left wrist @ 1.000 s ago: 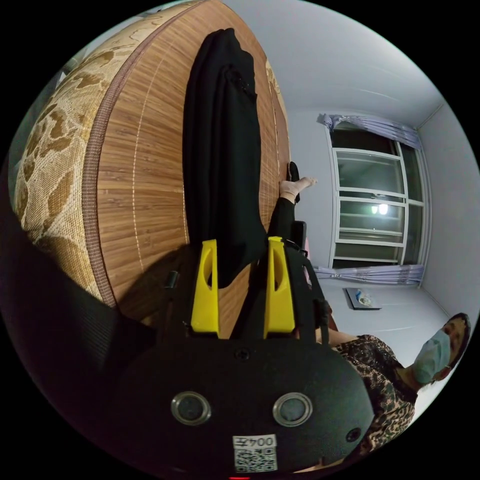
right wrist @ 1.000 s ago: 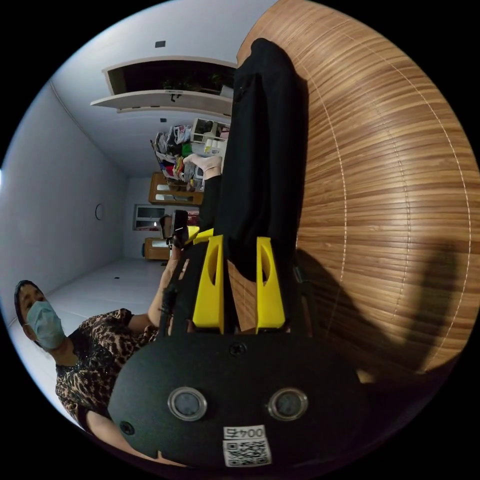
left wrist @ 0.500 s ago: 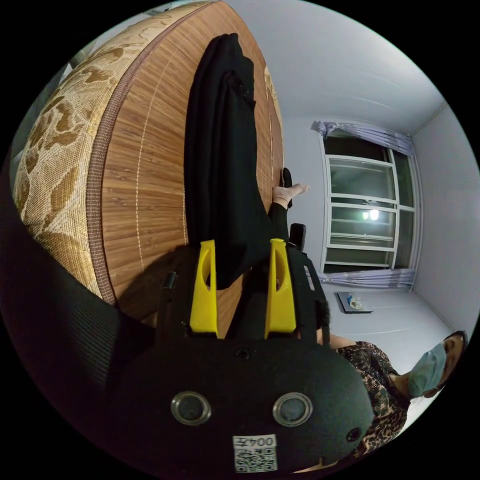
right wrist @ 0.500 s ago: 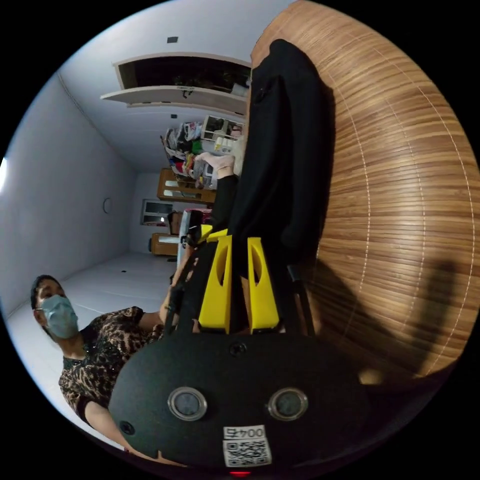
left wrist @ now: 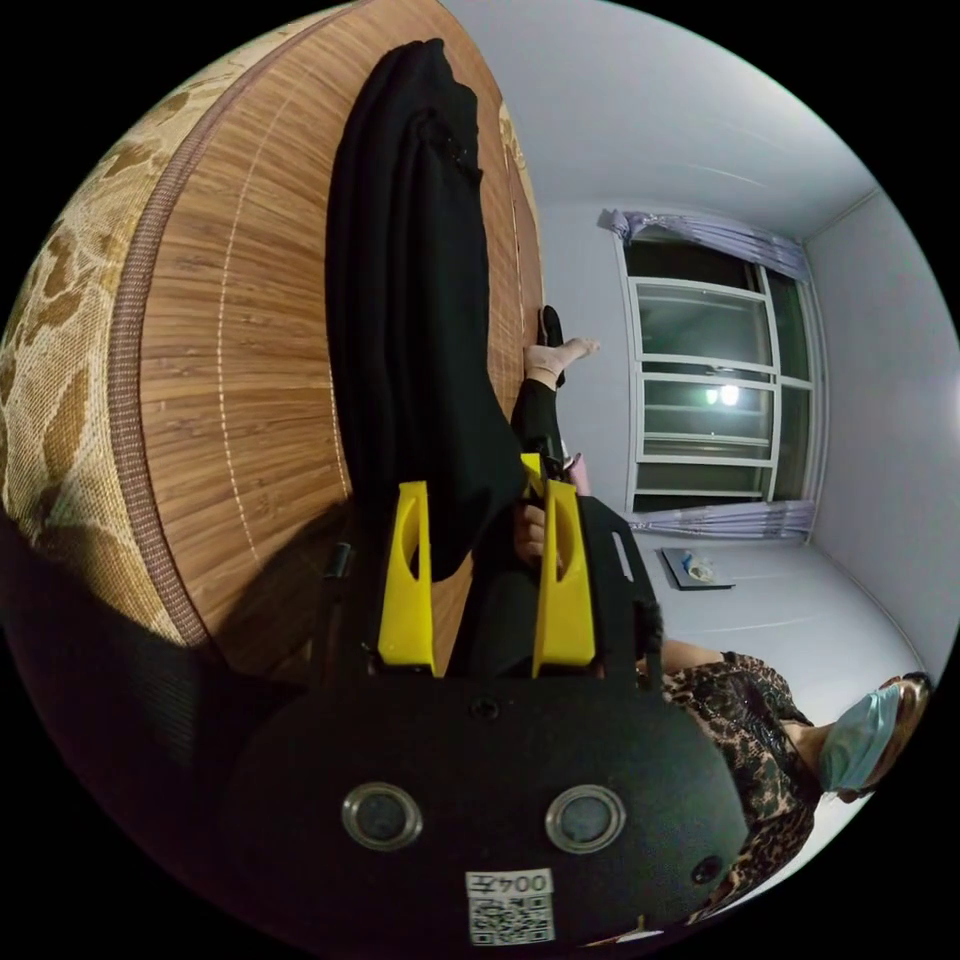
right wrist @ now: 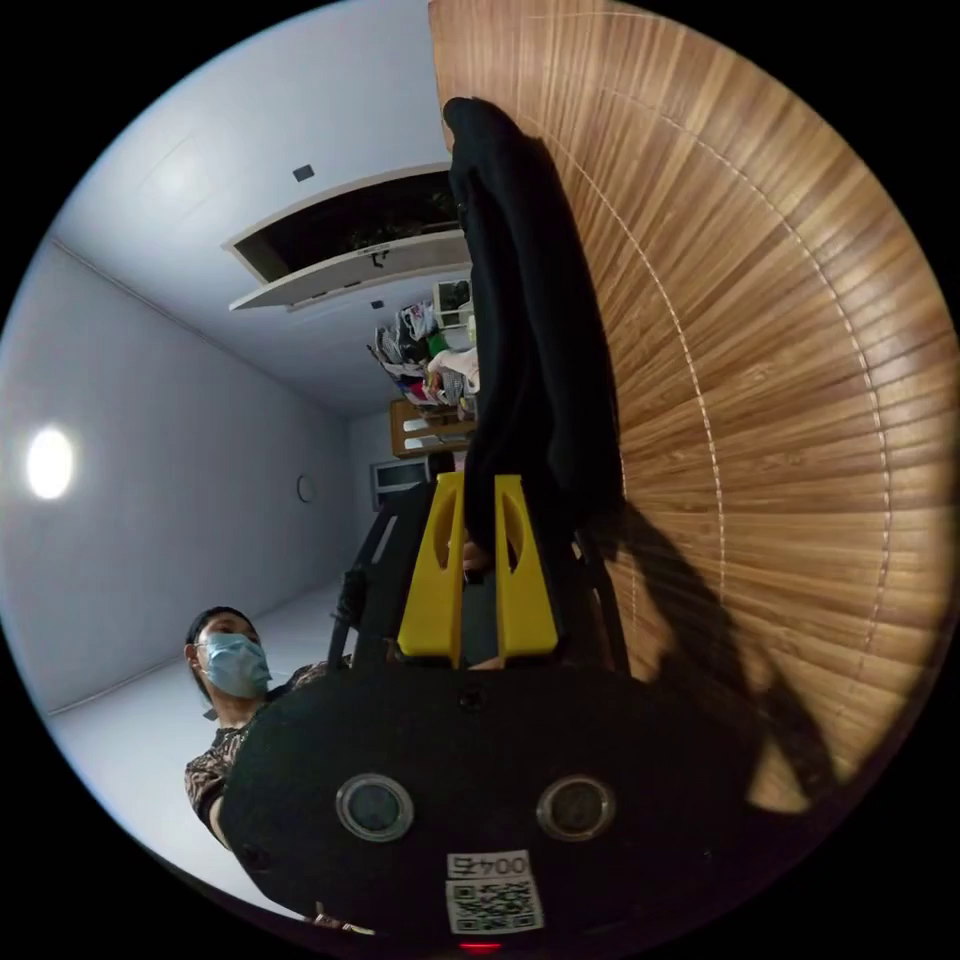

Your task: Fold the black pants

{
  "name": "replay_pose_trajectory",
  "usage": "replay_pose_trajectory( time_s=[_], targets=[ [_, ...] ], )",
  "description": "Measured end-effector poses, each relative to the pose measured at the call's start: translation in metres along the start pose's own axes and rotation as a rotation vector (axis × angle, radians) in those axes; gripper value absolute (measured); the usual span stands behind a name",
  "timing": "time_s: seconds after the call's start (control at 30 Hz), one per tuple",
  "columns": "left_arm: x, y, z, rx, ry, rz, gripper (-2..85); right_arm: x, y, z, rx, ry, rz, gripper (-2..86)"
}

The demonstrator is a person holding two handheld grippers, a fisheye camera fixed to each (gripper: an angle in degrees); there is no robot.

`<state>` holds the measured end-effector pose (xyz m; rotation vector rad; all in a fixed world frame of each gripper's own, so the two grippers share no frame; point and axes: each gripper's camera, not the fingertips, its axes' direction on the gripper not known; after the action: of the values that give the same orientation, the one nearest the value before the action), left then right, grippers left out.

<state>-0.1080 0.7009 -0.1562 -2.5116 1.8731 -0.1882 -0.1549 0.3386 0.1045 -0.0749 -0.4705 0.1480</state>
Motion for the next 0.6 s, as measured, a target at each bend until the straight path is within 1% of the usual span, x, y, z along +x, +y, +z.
replay_pose_trajectory(
  time_s=[0.07,0.13,0.27,0.4,0.47,0.6],
  targets=[
    [-0.003,0.004,0.006,0.0,-0.002,0.002,14.6,-0.009,0.003,0.004,-0.008,0.074,-0.033,6.1],
    [-0.01,0.008,0.016,-0.009,0.003,-0.011,14.3,-0.022,0.005,0.013,-0.032,0.191,-0.074,7.6],
    [-0.019,0.014,0.035,-0.018,0.0,-0.032,13.1,-0.036,0.004,0.033,-0.094,0.295,-0.11,8.7],
    [-0.024,0.023,0.055,-0.002,-0.053,-0.039,6.2,-0.048,0.01,0.056,-0.12,0.393,-0.164,6.4],
    [-0.022,0.029,0.063,0.007,-0.072,-0.017,4.8,-0.056,0.018,0.064,-0.116,0.436,-0.212,6.3],
    [-0.004,0.053,0.084,0.017,-0.138,0.055,3.2,-0.089,0.048,0.09,-0.135,0.575,-0.383,6.2]
  ],
)
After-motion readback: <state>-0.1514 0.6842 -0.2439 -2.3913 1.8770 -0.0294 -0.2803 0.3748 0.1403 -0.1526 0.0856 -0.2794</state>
